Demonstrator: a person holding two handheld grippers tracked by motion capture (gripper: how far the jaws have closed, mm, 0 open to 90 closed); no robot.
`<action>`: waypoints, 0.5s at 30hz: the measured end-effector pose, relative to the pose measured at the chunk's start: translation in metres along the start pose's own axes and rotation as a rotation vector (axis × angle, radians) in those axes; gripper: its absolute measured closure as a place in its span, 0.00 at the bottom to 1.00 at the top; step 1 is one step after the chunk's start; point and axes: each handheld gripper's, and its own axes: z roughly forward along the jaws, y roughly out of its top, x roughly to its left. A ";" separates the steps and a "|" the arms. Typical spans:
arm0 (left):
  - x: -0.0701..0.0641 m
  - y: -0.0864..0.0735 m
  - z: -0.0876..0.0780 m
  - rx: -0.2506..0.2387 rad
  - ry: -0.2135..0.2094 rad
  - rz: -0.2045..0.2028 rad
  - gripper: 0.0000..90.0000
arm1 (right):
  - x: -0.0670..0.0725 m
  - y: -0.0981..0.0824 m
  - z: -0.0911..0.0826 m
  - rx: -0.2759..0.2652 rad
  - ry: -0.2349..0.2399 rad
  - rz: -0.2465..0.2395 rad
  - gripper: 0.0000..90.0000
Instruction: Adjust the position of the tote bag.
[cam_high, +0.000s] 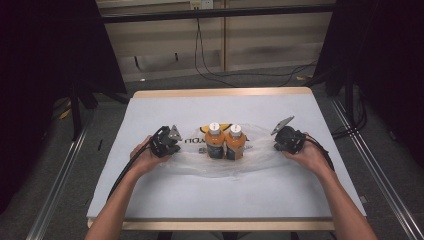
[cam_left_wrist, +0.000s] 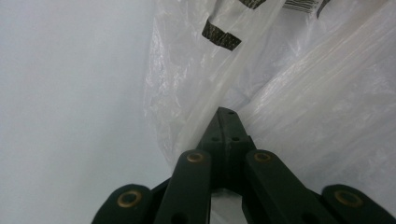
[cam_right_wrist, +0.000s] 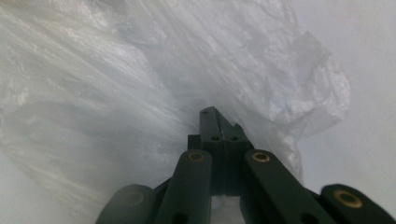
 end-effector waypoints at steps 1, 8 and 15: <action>0.000 0.000 0.000 0.010 0.004 0.005 1.00 | -0.001 -0.001 0.000 0.002 -0.001 -0.005 1.00; 0.005 -0.003 -0.001 -0.004 -0.018 -0.001 1.00 | -0.015 -0.016 -0.005 0.002 0.020 0.018 1.00; 0.007 -0.002 -0.001 0.016 -0.015 0.017 1.00 | -0.015 -0.016 -0.006 0.015 0.014 0.000 1.00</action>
